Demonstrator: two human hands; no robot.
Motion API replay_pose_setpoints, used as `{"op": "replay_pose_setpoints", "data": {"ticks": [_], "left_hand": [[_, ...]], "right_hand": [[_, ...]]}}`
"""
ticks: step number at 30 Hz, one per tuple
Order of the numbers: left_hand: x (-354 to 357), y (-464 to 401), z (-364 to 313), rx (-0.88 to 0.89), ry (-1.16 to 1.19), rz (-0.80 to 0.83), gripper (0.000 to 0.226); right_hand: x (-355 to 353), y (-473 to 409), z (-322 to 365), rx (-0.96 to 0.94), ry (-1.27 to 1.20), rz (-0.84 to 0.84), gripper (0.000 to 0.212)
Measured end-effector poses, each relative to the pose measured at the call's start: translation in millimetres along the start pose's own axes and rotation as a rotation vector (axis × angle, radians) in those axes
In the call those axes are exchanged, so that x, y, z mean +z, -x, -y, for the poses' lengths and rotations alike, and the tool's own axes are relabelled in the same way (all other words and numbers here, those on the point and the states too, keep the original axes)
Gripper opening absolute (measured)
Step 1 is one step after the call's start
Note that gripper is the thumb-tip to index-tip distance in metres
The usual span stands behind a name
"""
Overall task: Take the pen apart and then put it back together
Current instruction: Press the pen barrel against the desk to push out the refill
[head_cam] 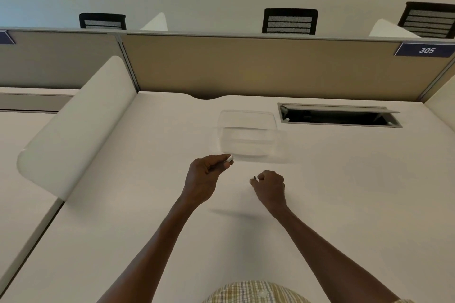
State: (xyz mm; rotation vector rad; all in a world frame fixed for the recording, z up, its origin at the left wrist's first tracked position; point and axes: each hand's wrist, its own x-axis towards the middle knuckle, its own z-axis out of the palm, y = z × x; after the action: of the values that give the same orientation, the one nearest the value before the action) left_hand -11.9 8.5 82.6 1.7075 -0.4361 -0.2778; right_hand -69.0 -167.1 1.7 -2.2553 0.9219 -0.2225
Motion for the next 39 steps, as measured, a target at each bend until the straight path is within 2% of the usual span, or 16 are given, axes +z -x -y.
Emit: {"op": "replay_pose_setpoints", "data": {"ticks": [2,4,7,10,13,15,21,23,26,28,31,32,35,39], "left_hand": [[1.1,0.6,-2.7,0.006,0.007,0.006,0.020],[2.9,1.3,-5.2,0.015,0.005,0.021,0.018],[6.8,4.8,-8.6,0.037,0.007,0.058,0.016],[10.5,9.5,-10.3,0.073,0.025,0.119,0.018],[12.6,13.6,-10.8,0.076,0.089,0.175,0.021],[11.6,14.9,-10.6,0.103,0.092,0.208,0.023],[7.3,14.4,-8.4,0.151,0.092,0.309,0.028],[8.8,11.8,-1.7,0.123,0.070,0.249,0.029],[7.4,5.1,18.3,0.024,-0.044,0.053,0.031],[1.6,1.2,36.2,-0.049,-0.178,-0.050,0.032],[-9.7,-1.1,66.3,-0.095,-0.357,-0.091,0.039],[-13.5,-0.8,75.6,-0.099,-0.389,-0.098,0.040],[-24.5,1.7,97.7,-0.136,-0.430,-0.106,0.044],[-35.6,8.5,116.2,-0.191,-0.471,-0.115,0.046]], "right_hand": [[-6.2,2.2,8.2,0.012,-0.131,0.025,0.025],[-14.6,7.8,19.2,0.057,-0.358,0.138,0.023],[-27.2,18.5,34.1,0.199,-0.761,0.466,0.032],[-31.4,25.2,41.9,0.289,-1.036,0.731,0.029],[-31.0,26.7,46.1,0.370,-1.275,0.779,0.020],[-32.0,24.8,46.7,0.410,-1.398,0.762,0.012],[-38.7,18.9,41.9,0.520,-1.581,0.721,0.017],[-38.2,18.1,40.8,0.542,-1.609,0.671,0.019],[-36.7,13.8,38.8,0.527,-1.602,0.495,0.014],[-37.0,9.2,37.0,0.502,-1.570,0.368,0.026],[-32.6,0.1,31.9,0.469,-1.487,0.183,0.061],[-29.7,-2.7,30.8,0.457,-1.426,0.120,0.066],[-17.6,-5.3,28.7,0.361,-1.182,-0.040,0.064],[1.0,-2.5,28.0,0.080,-0.874,-0.169,0.056]]}}
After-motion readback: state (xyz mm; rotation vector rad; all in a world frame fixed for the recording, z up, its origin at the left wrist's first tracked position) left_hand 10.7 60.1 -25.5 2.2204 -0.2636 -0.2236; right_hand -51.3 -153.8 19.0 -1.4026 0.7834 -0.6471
